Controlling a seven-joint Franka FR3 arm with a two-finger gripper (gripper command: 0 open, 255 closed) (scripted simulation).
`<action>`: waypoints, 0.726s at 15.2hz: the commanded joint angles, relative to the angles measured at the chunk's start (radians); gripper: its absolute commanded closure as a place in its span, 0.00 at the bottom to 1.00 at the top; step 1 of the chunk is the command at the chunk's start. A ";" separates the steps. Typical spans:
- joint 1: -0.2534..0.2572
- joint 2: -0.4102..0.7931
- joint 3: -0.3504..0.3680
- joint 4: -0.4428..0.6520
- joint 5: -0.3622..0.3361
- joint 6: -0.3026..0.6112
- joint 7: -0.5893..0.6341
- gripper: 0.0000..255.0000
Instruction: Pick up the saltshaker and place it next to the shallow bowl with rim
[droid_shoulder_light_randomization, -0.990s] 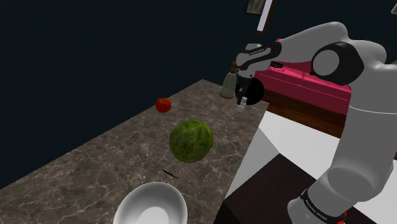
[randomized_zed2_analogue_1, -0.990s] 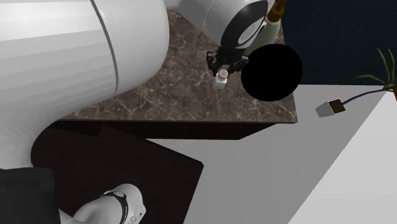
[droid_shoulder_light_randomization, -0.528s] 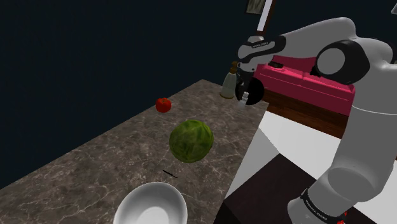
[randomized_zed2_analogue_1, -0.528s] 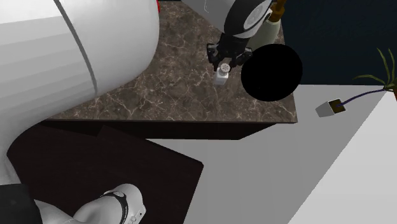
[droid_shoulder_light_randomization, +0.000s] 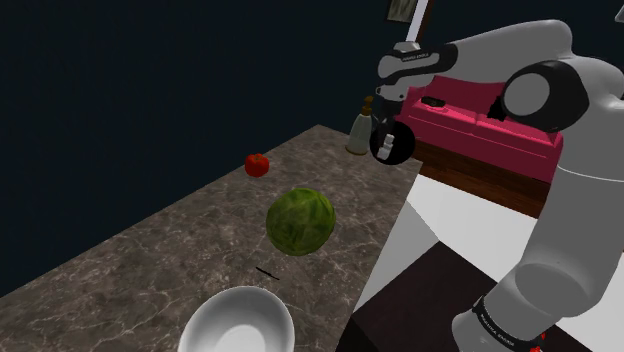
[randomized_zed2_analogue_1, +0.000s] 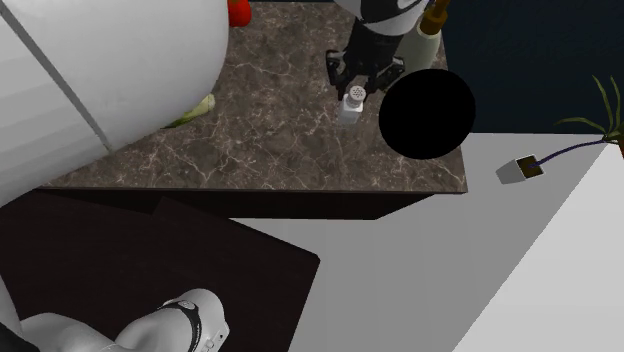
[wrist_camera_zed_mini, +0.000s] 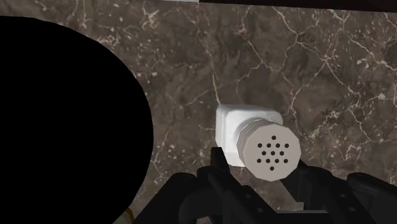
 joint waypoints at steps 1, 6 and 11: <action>-0.001 -0.005 -0.001 0.018 -0.002 -0.023 0.001 1.00; -0.002 -0.013 -0.003 0.075 -0.005 -0.087 0.005 1.00; -0.005 -0.014 -0.004 0.140 -0.006 -0.154 0.008 1.00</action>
